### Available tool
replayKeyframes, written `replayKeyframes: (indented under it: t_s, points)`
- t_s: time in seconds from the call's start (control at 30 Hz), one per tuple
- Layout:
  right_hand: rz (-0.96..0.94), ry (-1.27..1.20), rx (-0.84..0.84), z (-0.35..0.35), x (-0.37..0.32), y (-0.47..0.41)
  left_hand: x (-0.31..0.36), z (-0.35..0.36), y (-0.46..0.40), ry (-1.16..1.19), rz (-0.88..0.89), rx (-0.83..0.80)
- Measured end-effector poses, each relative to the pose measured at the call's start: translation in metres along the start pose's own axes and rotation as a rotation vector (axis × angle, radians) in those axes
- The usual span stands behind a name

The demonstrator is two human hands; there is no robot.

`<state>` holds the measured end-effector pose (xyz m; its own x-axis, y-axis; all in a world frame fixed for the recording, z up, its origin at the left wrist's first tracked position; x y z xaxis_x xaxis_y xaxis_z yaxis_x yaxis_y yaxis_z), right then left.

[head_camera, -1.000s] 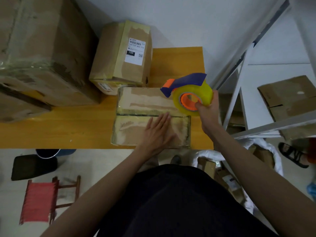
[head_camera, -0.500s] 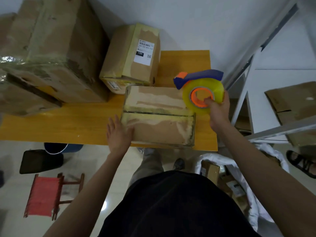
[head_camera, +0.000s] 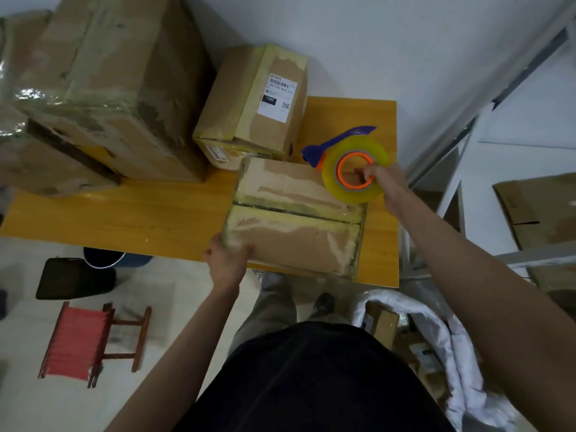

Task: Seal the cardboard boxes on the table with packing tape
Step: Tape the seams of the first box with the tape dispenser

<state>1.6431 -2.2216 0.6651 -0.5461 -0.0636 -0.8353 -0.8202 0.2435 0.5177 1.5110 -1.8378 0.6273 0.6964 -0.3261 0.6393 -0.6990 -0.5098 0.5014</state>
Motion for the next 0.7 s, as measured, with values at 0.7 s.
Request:
replayKeyframes:
  t_s: [0.7]
  points:
    - [0.174,-0.363,0.415,-0.136,0.160,0.124,0.044,0.092,0.027,-0.122,0.288,-0.217]
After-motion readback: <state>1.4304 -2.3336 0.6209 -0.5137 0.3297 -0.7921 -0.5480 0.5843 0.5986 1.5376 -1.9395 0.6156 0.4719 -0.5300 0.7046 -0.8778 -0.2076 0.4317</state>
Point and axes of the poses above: each hand's wrist, its own y-axis away from the middle knuckle, its own z-axis out of the palm, x = y × z, the point moved 10 cm from there along -y, towards the middle knuckle
